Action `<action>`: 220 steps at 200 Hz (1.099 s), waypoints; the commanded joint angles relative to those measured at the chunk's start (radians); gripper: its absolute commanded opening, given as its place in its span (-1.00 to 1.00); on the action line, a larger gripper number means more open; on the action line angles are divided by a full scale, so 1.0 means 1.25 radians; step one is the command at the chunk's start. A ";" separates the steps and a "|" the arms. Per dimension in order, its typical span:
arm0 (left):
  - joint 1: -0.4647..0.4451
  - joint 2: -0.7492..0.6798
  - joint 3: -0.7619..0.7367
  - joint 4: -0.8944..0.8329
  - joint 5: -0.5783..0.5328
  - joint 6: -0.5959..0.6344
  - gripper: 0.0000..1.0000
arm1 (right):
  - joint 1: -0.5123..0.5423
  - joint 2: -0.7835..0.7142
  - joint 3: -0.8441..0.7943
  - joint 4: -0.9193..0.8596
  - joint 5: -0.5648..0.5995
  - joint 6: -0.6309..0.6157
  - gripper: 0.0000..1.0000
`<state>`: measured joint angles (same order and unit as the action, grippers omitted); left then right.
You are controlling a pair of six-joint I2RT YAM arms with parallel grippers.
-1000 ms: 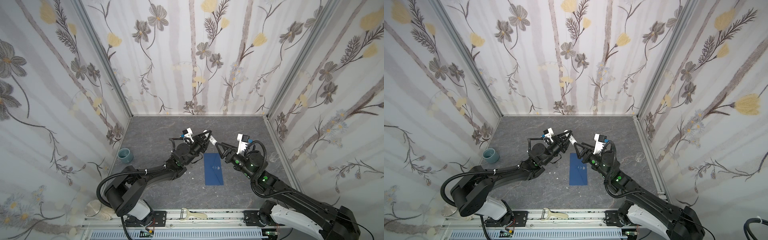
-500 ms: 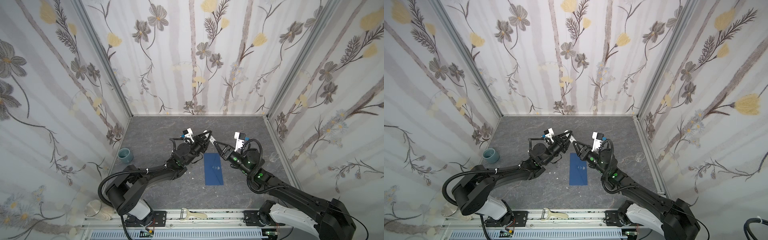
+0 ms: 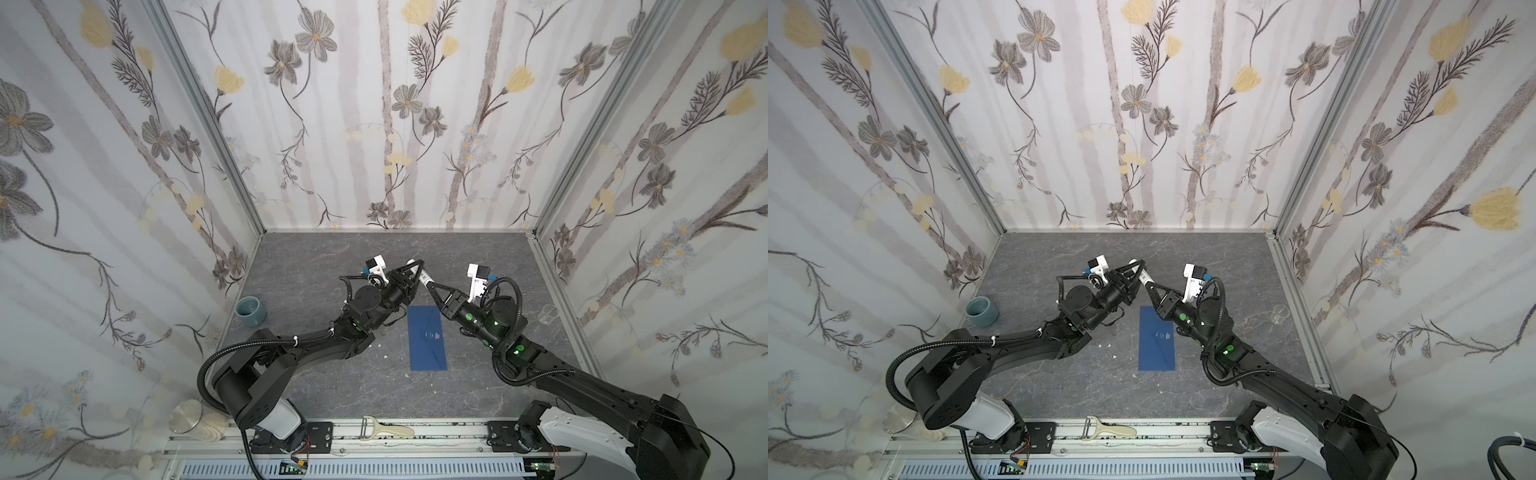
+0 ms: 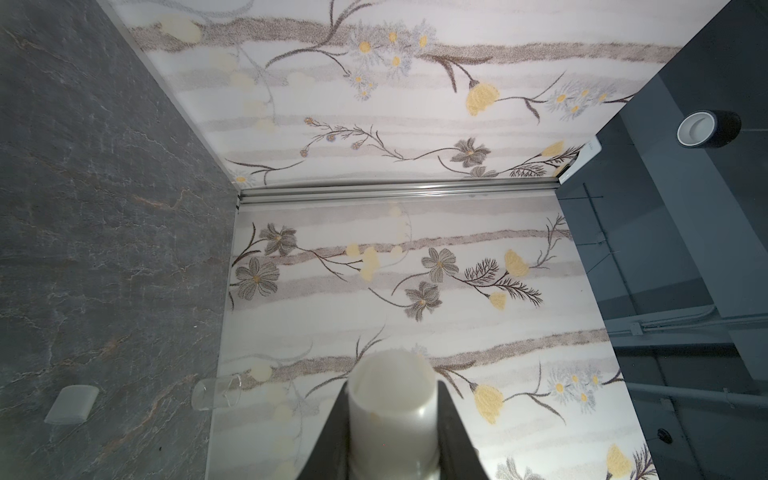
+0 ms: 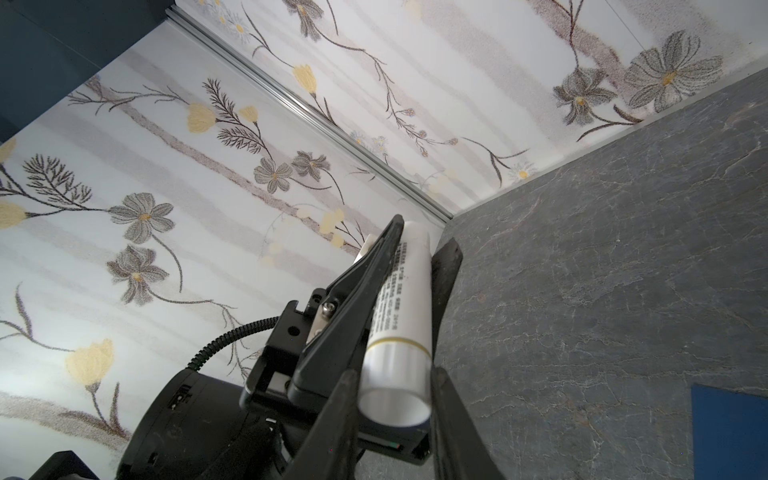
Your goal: Place the letter into the envelope and seal it
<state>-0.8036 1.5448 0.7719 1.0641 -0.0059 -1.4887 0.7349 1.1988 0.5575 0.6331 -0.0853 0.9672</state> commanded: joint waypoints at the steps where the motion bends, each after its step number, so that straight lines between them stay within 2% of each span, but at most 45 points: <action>1: -0.002 0.002 0.006 0.037 0.011 0.007 -1.00 | -0.001 0.003 0.012 0.020 -0.015 0.012 -0.34; 29: -0.002 0.006 0.007 0.038 0.013 0.006 -1.00 | -0.001 0.006 0.014 0.017 -0.017 0.013 -0.33; 51: -0.001 0.007 0.007 0.040 0.012 0.004 -1.00 | -0.001 0.009 0.016 0.017 -0.022 0.013 -0.45; 130: -0.003 0.008 0.010 0.043 0.020 0.001 -1.00 | -0.004 0.018 0.024 0.012 -0.027 0.014 -0.45; 181: -0.004 0.011 0.012 0.046 0.024 0.001 -1.00 | -0.004 0.020 0.031 0.006 -0.030 0.013 -0.33; 220: -0.004 0.011 0.011 0.048 0.022 -0.001 -1.00 | -0.005 0.023 0.032 0.005 -0.032 0.013 -0.60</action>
<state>-0.8082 1.5585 0.7788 1.0950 0.0063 -1.4876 0.7280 1.2224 0.5873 0.6186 -0.0990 0.9833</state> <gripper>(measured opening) 0.224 0.225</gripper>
